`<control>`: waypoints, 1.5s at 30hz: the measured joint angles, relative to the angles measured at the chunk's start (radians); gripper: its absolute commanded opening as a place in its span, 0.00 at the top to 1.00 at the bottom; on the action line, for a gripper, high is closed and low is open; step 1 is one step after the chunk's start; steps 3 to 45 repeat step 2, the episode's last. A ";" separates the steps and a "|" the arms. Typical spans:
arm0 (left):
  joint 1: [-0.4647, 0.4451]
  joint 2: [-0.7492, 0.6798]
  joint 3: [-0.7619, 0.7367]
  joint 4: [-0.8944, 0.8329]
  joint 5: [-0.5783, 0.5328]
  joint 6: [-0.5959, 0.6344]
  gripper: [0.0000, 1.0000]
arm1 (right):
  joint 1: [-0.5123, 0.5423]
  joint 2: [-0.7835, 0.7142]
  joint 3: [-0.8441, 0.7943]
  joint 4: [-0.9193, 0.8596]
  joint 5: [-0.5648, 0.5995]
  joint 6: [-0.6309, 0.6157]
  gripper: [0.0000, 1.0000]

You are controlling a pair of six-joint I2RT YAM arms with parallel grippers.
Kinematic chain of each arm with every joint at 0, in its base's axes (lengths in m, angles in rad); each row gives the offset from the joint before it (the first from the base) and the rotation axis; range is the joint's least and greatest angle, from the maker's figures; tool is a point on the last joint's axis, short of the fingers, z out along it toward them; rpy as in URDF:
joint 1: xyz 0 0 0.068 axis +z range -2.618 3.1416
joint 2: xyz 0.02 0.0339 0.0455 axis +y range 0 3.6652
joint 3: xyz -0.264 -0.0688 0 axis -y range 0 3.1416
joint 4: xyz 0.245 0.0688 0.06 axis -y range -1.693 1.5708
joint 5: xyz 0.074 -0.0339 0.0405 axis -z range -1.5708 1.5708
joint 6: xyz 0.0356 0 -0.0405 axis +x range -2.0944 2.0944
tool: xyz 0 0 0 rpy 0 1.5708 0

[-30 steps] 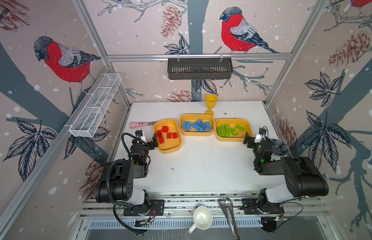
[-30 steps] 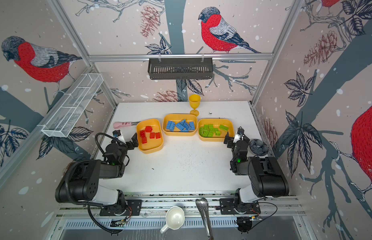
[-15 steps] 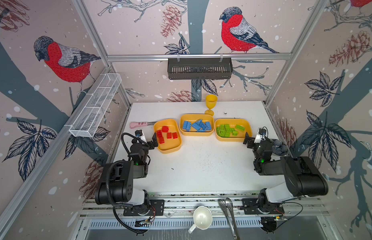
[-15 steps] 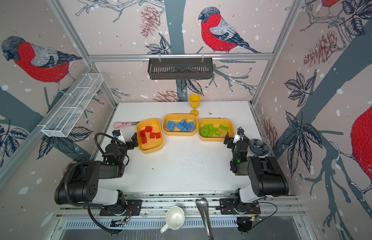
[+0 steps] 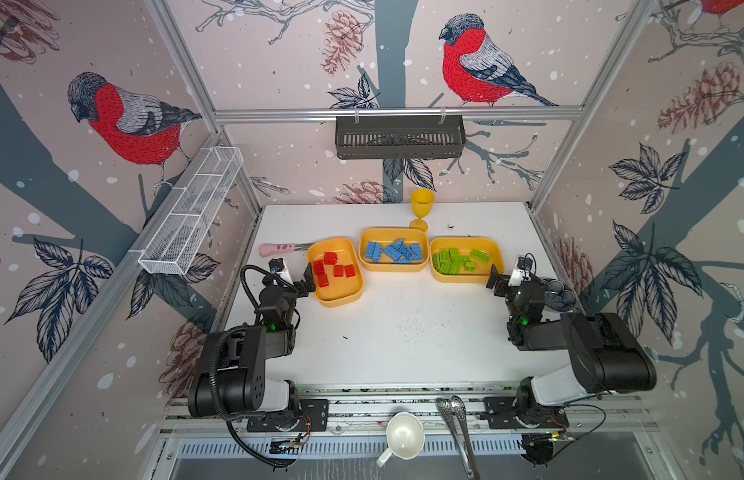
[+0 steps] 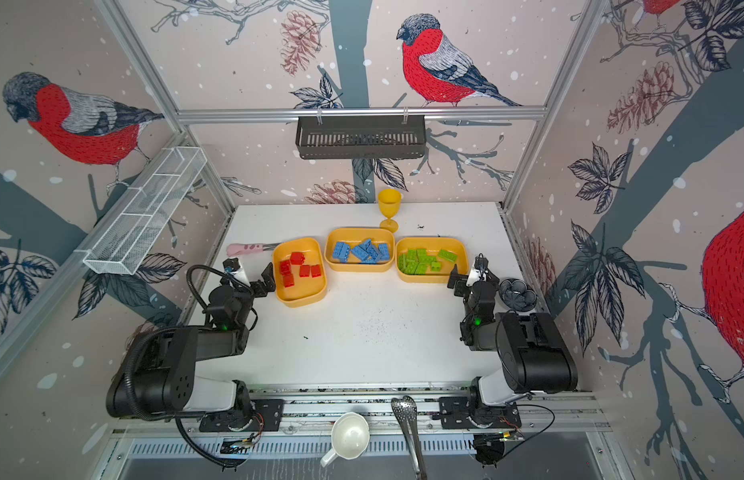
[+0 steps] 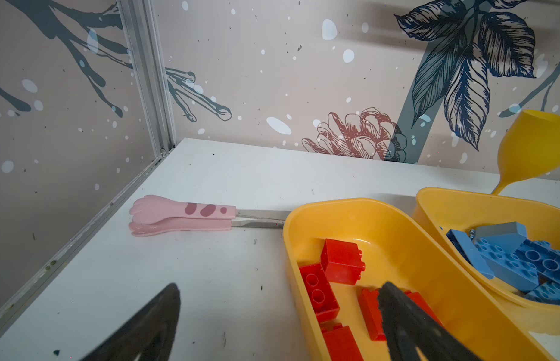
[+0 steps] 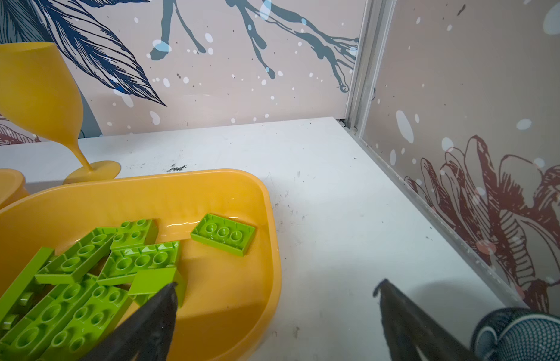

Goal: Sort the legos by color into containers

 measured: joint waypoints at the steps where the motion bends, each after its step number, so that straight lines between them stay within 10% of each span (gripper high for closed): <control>1: 0.000 0.000 0.000 0.000 0.000 0.000 0.02 | 0.000 0.000 0.000 0.000 0.000 0.000 0.01; 45: 0.000 0.002 -0.002 0.003 0.000 0.000 0.02 | 0.000 0.000 0.000 0.000 0.000 0.000 0.01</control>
